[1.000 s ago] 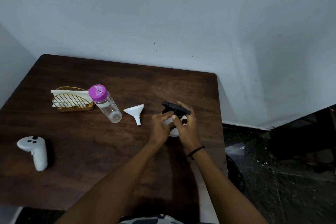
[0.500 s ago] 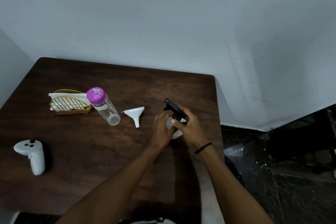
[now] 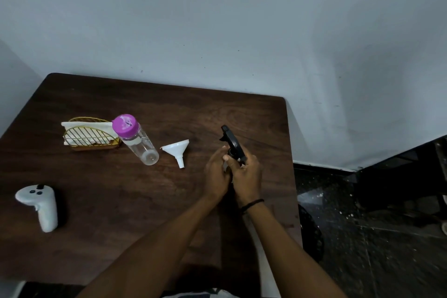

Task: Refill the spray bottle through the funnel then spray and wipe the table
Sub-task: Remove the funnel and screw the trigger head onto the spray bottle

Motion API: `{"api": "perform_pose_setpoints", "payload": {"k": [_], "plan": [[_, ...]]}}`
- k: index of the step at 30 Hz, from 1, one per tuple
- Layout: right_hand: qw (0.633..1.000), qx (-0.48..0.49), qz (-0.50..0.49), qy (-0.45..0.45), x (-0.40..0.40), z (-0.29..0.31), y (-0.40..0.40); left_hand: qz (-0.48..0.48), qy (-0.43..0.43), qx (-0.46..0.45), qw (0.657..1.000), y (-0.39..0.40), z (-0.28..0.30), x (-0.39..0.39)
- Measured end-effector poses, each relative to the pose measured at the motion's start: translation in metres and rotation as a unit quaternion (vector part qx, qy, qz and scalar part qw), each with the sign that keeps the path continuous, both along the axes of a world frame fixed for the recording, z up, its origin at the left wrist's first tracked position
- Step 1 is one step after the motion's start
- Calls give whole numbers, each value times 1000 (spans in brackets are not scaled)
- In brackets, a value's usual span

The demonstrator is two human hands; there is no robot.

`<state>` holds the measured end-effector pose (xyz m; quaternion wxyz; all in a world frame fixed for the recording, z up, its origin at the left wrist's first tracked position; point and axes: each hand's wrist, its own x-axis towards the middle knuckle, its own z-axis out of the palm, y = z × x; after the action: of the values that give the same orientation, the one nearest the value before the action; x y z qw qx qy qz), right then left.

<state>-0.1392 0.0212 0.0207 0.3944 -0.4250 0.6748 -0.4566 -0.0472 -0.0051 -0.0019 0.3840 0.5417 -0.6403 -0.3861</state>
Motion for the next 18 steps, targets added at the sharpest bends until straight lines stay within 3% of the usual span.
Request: {"api": "perform_pose_setpoints", "payload": {"k": [5,8,12,18], "plan": [[998,-9,57,-35,-16,14,-6,13,-26,-18,999,0,1,4],[1000,-5,-21,9,1,5,-1,37,-30,-8,999,6,5,-2],[997,-15,-72,-4,15,0,-1,55,-12,-15,998,15,20,-3],[997,-45,13,59,-1,13,5,13,-44,-24,999,19,24,7]]}}
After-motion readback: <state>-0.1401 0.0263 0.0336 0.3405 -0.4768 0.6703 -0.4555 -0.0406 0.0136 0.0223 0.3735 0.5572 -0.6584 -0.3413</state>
